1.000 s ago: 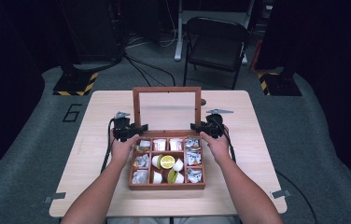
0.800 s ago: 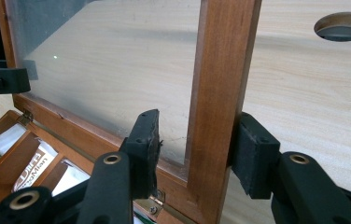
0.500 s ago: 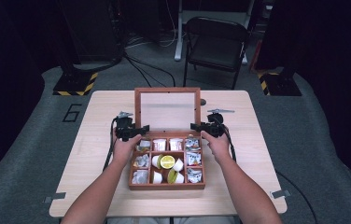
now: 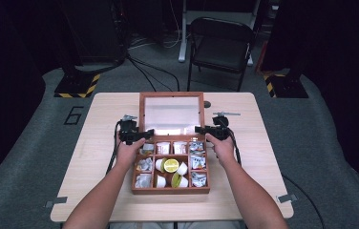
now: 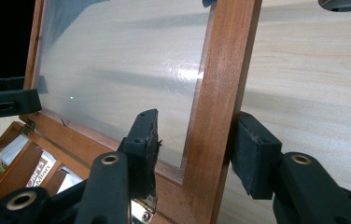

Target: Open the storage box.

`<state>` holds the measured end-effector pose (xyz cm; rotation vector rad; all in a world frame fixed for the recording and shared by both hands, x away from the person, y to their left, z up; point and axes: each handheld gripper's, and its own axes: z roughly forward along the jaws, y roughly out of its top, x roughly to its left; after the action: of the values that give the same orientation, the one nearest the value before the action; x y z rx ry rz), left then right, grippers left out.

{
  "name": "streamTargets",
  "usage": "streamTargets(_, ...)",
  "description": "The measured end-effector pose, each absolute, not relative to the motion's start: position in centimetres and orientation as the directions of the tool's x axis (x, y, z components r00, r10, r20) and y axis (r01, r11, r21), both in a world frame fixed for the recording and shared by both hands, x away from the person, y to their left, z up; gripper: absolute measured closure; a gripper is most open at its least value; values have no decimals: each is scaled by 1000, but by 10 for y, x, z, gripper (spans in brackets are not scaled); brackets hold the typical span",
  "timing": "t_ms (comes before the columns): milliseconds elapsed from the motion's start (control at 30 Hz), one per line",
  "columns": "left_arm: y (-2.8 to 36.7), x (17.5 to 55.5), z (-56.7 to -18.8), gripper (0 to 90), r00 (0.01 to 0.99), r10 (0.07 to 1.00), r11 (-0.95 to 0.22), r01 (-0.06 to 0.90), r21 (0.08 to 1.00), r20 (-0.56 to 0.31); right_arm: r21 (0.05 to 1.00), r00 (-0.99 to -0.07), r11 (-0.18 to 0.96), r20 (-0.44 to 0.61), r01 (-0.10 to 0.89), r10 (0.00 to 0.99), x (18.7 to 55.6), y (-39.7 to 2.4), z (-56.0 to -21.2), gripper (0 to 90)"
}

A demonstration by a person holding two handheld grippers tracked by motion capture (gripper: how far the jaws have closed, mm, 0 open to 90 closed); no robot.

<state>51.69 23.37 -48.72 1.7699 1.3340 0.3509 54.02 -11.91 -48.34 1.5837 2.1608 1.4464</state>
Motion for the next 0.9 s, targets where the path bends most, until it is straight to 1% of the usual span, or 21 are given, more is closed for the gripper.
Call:
streamTargets(333,233,518,-489,291,373,888,-40,646,762,-269,713,-447,0,440,702,779,542,-120,-487,530)
streamTargets(633,235,520,-493,288,347,881,-1,683,731,-323,695,-429,-11,455,719,780,544,-122,-490,524)
streamTargets(767,235,521,-493,279,345,883,-6,686,728,-318,678,-413,-19,469,734,781,545,-123,-491,524)
streamTargets(900,236,522,-495,280,343,876,6,695,719,-339,676,-411,-16,466,737,784,545,-123,-491,525)
